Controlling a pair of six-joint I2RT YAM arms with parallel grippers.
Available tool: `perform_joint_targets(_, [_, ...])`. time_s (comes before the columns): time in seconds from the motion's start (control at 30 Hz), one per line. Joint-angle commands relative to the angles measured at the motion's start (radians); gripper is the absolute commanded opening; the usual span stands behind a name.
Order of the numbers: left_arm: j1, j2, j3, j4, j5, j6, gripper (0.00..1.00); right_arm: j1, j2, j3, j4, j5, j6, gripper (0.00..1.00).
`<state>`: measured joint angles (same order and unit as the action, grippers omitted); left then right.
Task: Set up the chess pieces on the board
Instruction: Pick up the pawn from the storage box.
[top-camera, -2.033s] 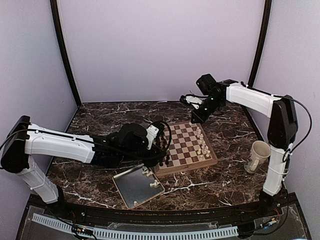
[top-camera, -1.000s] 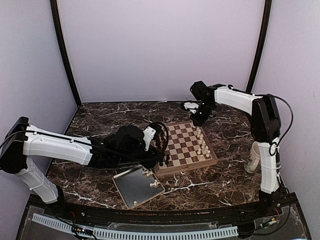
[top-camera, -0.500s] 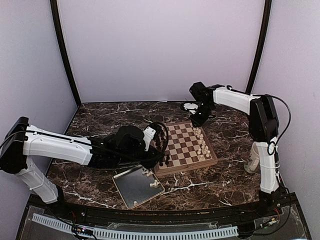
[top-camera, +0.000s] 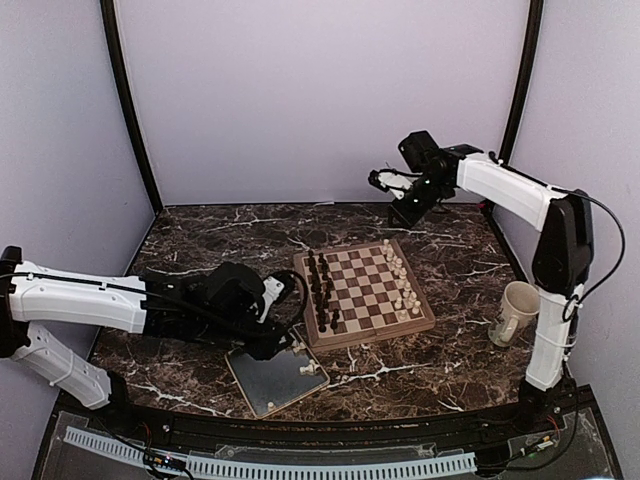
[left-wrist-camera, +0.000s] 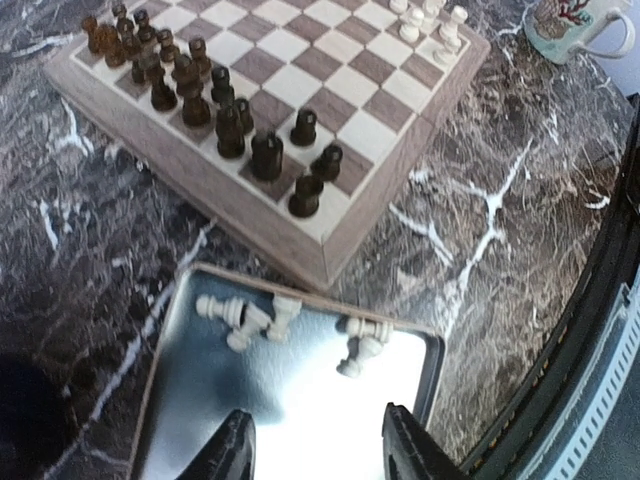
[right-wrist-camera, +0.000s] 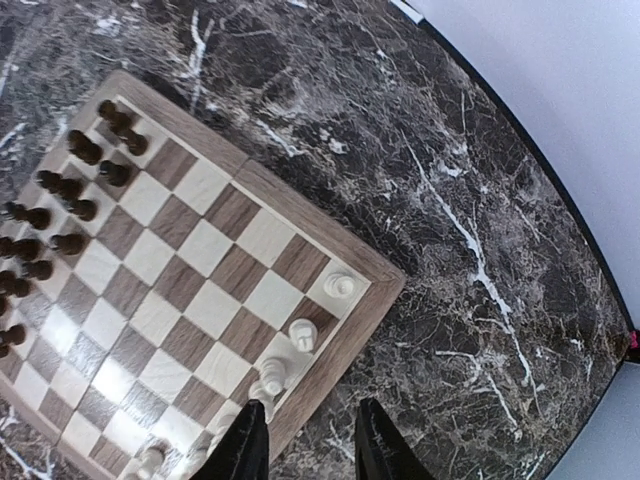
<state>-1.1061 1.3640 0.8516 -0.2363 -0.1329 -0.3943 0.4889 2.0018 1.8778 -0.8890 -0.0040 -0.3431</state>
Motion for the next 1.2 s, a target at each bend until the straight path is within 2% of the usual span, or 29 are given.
perform_joint_targets(0.0, [-0.019,-0.063,-0.047,-0.18,0.108,-0.03,0.43,-0.005,-0.146,-0.119,0.071,-0.181,-0.024,0.32])
perform_joint_targets(0.1, [-0.026,-0.051,-0.049,-0.221,0.236,0.013,0.42,-0.003,-0.22,-0.217,0.117,-0.304,-0.04,0.31])
perform_joint_targets(0.27, [-0.081,0.009,-0.036,-0.298,0.313,0.04,0.42,-0.001,-0.302,-0.343,0.188,-0.373,-0.046,0.32])
perform_joint_targets(0.6, [-0.163,0.173,0.055,-0.389,0.228,0.085,0.41,-0.001,-0.326,-0.388,0.207,-0.38,-0.053,0.32])
perform_joint_targets(0.93, [-0.165,0.207,0.086,-0.41,0.178,0.099,0.23,-0.001,-0.329,-0.403,0.217,-0.383,-0.052,0.32])
perform_joint_targets(1.17, [-0.165,0.224,0.094,-0.412,0.187,0.118,0.15,-0.001,-0.325,-0.404,0.216,-0.375,-0.054,0.32])
